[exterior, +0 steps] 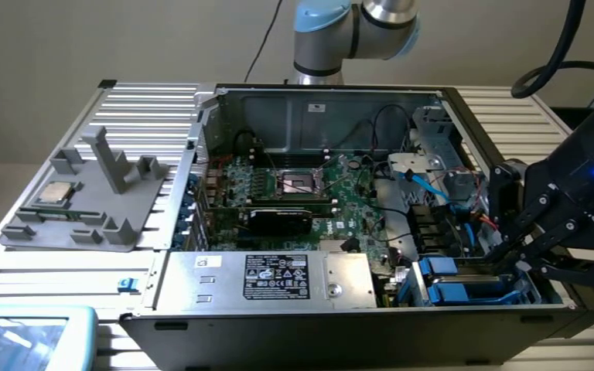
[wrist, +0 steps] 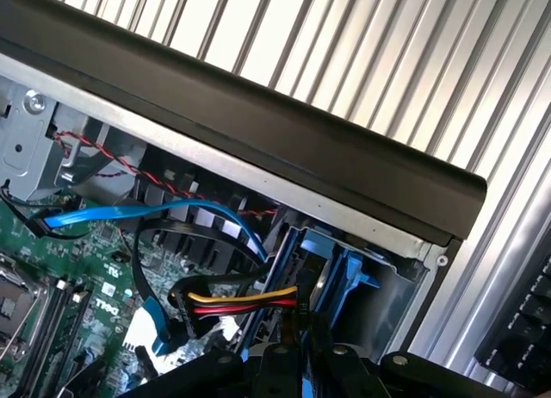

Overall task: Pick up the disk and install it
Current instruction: 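Insert the first disk wire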

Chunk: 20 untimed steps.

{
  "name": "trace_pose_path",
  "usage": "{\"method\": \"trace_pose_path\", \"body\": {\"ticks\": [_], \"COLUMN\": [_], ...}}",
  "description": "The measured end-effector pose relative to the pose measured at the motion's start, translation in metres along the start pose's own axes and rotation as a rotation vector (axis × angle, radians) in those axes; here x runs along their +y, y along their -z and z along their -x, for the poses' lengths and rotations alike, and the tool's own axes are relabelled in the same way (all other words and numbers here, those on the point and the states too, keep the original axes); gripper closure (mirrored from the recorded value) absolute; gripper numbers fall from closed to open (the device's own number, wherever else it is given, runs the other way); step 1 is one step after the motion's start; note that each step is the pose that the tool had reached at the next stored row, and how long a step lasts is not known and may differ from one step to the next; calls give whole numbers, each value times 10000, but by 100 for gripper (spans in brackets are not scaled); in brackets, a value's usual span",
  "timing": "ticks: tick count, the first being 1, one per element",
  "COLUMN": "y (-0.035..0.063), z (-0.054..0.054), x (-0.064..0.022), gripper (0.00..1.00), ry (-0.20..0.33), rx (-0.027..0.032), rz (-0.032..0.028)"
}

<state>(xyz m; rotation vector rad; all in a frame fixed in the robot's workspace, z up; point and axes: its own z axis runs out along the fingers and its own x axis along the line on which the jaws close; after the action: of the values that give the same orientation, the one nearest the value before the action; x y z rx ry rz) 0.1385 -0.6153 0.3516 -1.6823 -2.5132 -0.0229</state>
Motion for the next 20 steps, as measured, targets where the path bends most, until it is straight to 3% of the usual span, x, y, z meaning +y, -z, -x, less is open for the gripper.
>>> {"method": "trace_pose_path", "body": {"ticks": [2,8,11,16,20], "y": [0,11,13,13,13], "z": [-2,-4,-4,-5,-4], "x": [-4,-7,-7,-8,-7], "gripper": [84,84,84,84,84], "ry": [-71,-297,-365,-469,-662], "rx": [-18,-209,-266,-255,-202], "rz": [-2,-61,-79,-91,-256]}}
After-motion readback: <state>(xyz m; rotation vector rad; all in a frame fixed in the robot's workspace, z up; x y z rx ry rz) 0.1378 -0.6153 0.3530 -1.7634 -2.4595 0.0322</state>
